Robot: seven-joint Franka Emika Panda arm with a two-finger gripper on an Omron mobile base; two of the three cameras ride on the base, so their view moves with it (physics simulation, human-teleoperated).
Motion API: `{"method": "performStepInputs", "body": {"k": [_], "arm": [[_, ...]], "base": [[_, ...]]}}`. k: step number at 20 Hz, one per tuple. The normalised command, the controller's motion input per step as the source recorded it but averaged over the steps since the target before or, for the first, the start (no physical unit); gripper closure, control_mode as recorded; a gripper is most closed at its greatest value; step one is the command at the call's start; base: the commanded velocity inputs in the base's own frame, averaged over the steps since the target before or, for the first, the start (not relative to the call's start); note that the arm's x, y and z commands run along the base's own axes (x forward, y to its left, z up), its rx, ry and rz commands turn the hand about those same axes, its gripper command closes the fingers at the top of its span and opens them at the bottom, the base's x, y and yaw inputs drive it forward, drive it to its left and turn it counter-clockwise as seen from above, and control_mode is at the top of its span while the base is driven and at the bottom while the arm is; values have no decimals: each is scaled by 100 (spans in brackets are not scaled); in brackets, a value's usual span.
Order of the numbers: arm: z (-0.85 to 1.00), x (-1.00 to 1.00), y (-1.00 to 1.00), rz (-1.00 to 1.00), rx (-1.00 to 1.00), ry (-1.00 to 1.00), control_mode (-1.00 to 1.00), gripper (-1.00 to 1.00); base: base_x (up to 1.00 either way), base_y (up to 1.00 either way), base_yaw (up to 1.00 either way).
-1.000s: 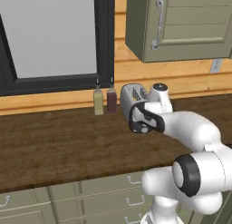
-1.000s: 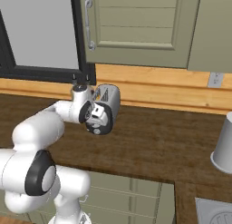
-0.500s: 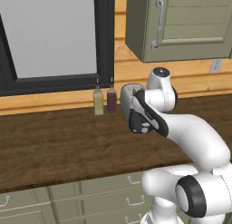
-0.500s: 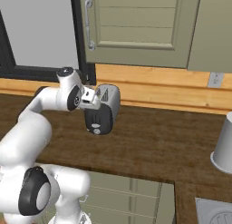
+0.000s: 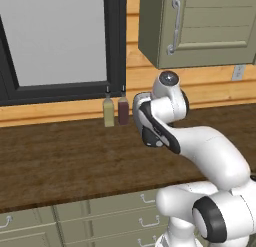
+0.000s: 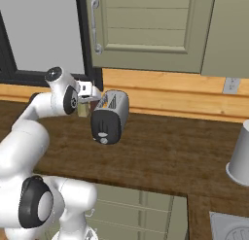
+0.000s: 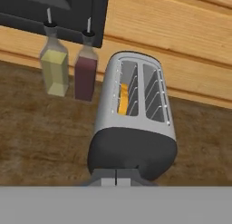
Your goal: Start the toaster. Once the lever pops up, take the bread to the plate on the dining counter.
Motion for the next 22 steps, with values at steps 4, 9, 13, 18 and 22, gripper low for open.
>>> {"method": "performStepInputs", "body": {"k": [4, 9, 13, 18, 22], "arm": [[28, 30, -1, 0, -10, -2, -100, -100], [0, 38, -17, 0, -4, 1, -100, -100], [-5, 21, -36, 0, 4, 0, -100, -100], [-35, 0, -20, 0, 9, -5, -100, -100], [-18, 11, 0, -1, 1, -3, -100, -100]], "base": [[0, 0, 0], [0, 0, 0], [0, 0, 0], [0, 0, 0], [0, 0, 0]]}}
